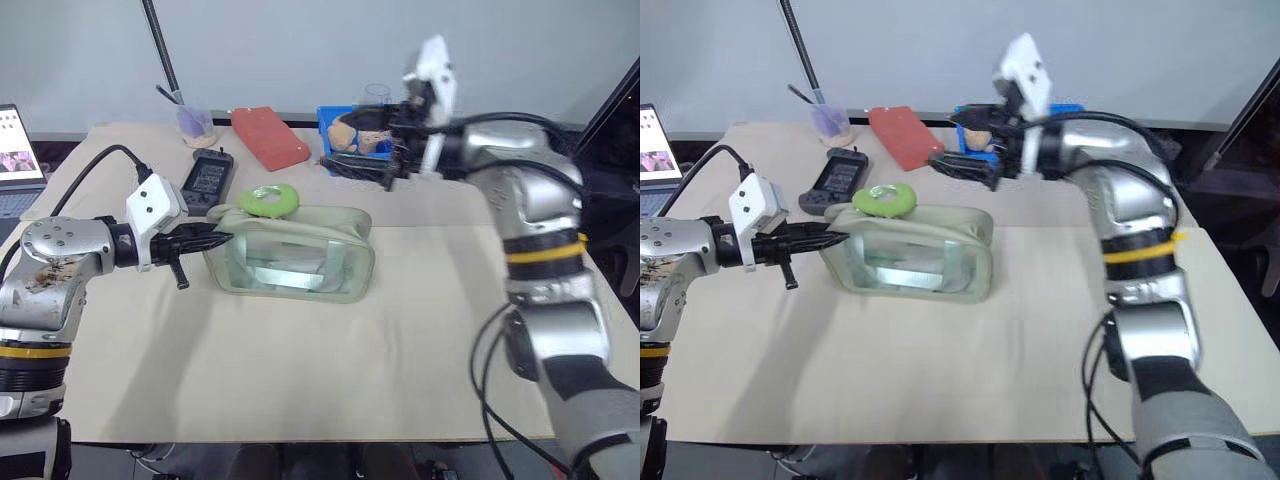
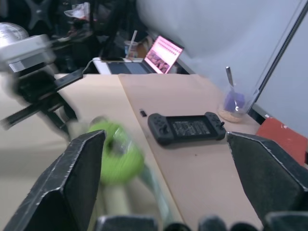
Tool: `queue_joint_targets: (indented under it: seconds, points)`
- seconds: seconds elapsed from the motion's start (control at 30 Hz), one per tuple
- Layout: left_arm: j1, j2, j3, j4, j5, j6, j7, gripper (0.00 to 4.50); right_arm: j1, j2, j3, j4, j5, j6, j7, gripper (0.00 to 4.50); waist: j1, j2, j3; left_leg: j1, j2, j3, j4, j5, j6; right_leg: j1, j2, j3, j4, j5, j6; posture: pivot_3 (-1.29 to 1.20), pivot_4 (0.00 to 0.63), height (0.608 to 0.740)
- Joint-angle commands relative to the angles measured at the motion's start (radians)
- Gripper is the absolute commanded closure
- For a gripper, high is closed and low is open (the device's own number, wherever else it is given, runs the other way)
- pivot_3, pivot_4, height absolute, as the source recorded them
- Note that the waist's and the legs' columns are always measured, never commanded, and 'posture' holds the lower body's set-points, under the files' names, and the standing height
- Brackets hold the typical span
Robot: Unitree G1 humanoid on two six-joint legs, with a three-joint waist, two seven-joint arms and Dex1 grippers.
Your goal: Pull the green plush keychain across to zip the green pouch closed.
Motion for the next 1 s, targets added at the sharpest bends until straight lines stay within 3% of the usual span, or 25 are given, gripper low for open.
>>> queue_joint_targets:
  seconds: [0.03, 0.2, 0.43, 0.53, 0.87, 1.0]
  points:
    - [0.005, 0.005, -0.017, -0.006, 0.016, -0.017, -0.01, 4.5, -0.044, 0.049, 0.023, 0.096, -0.048, -0.038, -0.028, 0.03, 0.006, 0.0, 0.0, 0.0, 0.0, 0.0, 0.0, 0.0, 0.0, 0.0, 0.0, 0.0, 0.0, 0.0, 0.0, 0.0, 0.15, 0.74]
    - [0.019, 0.011, -0.018, -0.012, 0.022, -0.018, -0.004, 4.5, -0.054, 0.115, 0.027, 0.168, -0.048, 0.033, -0.028, 0.03, 0.007, 0.0, 0.0, -0.003, -0.001, 0.0, 0.0, 0.0, 0.0, 0.0, -0.001, -0.001, -0.002, 0.0, 0.001, 0.0, 0.15, 0.74]
    - [0.051, 0.021, -0.004, -0.017, 0.028, -0.025, -0.003, 4.5, -0.005, 0.115, 0.062, 0.099, -0.062, 0.078, 0.021, 0.03, 0.004, 0.0, 0.0, -0.002, 0.0, -0.001, 0.0, 0.0, 0.0, -0.002, 0.0, -0.001, 0.001, 0.0, 0.0, 0.0, 0.15, 0.74]
    - [0.048, 0.019, -0.011, -0.011, 0.032, -0.027, -0.002, 4.5, 0.007, 0.108, 0.066, 0.074, -0.062, 0.091, 0.039, 0.81, 0.004, 0.0, 0.0, -0.002, 0.0, -0.001, 0.0, 0.0, 0.0, -0.002, 0.0, -0.001, 0.001, 0.0, 0.0, 0.0, 0.15, 0.74]
    - [0.023, 0.01, -0.031, 0.011, 0.041, -0.037, -0.01, 4.5, 0.03, 0.085, 0.048, -0.007, -0.043, 0.138, 0.062, 4.31, 0.005, 0.0, 0.0, -0.002, 0.0, -0.001, 0.0, 0.0, 0.0, -0.002, 0.0, -0.001, 0.001, 0.0, 0.0, 0.0, 0.15, 0.74]
    - [0.014, 0.007, -0.038, 0.02, 0.045, -0.041, -0.008, 4.5, 0.045, 0.061, 0.033, -0.055, -0.027, 0.164, 0.074, 4.48, 0.005, 0.0, 0.0, -0.002, 0.0, 0.0, 0.0, 0.0, 0.0, -0.002, 0.0, -0.001, 0.001, 0.0, 0.0, 0.0, 0.15, 0.74]
